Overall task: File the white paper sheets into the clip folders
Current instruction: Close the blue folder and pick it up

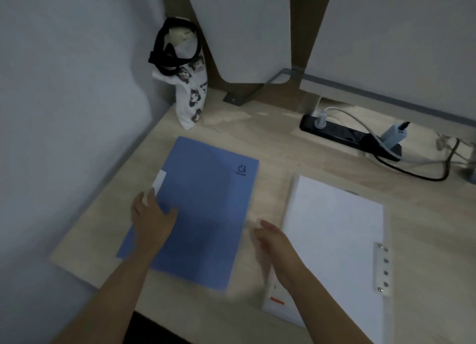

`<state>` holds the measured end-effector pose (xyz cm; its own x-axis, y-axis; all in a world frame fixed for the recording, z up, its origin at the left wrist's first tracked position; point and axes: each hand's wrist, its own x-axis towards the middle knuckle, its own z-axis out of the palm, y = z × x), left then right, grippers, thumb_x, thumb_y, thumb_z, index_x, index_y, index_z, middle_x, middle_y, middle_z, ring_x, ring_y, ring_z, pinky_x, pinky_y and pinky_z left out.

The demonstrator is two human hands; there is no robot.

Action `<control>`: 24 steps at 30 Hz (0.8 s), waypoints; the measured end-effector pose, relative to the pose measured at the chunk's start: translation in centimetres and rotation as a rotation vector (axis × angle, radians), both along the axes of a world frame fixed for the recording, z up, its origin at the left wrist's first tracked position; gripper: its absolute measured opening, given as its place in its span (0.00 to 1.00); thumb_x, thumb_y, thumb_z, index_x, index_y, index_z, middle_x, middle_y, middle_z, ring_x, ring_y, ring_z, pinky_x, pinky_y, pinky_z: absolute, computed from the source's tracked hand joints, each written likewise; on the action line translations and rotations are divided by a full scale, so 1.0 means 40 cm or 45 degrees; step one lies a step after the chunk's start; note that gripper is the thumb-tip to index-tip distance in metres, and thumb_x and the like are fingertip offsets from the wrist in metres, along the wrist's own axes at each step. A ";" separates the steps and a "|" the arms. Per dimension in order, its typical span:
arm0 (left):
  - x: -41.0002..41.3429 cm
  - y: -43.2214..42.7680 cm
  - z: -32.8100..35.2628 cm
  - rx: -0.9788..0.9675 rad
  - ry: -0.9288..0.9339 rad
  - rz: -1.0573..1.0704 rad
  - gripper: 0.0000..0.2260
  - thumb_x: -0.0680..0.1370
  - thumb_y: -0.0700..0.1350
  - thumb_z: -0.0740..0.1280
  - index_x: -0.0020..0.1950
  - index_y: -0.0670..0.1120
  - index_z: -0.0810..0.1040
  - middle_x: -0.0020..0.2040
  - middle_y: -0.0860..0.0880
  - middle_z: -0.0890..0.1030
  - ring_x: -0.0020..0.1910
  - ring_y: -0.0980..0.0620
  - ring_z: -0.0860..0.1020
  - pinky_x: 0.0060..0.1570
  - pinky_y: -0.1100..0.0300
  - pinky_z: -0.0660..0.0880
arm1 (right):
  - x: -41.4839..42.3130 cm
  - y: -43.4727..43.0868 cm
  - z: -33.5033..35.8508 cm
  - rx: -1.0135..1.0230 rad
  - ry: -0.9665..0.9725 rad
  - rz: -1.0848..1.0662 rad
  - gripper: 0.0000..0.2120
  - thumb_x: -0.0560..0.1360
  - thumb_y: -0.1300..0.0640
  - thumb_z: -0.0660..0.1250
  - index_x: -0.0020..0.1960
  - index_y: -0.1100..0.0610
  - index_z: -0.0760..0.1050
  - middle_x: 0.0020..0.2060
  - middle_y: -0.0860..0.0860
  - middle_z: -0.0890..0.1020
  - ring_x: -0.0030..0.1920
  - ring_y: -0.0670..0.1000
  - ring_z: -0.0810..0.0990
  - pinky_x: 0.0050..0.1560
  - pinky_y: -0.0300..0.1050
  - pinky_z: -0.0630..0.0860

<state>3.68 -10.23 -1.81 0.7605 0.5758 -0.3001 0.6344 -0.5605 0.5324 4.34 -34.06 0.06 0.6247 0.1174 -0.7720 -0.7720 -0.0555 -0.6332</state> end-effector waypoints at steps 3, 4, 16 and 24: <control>0.019 0.068 -0.017 -0.196 0.089 0.084 0.35 0.76 0.51 0.65 0.75 0.42 0.51 0.75 0.39 0.55 0.73 0.37 0.57 0.69 0.42 0.60 | 0.014 0.057 -0.017 0.070 0.034 -0.061 0.06 0.72 0.61 0.61 0.46 0.52 0.72 0.36 0.51 0.71 0.35 0.47 0.68 0.36 0.40 0.64; 0.023 0.085 -0.026 -0.246 0.118 0.074 0.35 0.76 0.53 0.65 0.75 0.42 0.52 0.75 0.40 0.57 0.72 0.37 0.59 0.69 0.41 0.61 | 0.019 0.070 -0.021 0.087 0.024 -0.071 0.06 0.73 0.64 0.60 0.42 0.54 0.73 0.34 0.51 0.71 0.34 0.48 0.68 0.36 0.40 0.64; 0.032 0.103 -0.004 -0.493 0.120 0.116 0.28 0.76 0.58 0.61 0.63 0.36 0.71 0.62 0.39 0.75 0.53 0.42 0.75 0.52 0.53 0.70 | 0.059 0.073 -0.012 -0.026 0.022 -0.099 0.09 0.76 0.63 0.60 0.51 0.66 0.77 0.45 0.59 0.81 0.42 0.56 0.80 0.43 0.45 0.76; 0.005 -0.094 0.096 -0.619 -0.236 0.111 0.15 0.77 0.56 0.61 0.53 0.45 0.71 0.46 0.51 0.77 0.43 0.53 0.77 0.37 0.61 0.72 | 0.006 -0.072 0.048 -0.175 -0.281 -0.240 0.12 0.76 0.53 0.64 0.57 0.55 0.71 0.50 0.51 0.79 0.48 0.52 0.79 0.46 0.49 0.75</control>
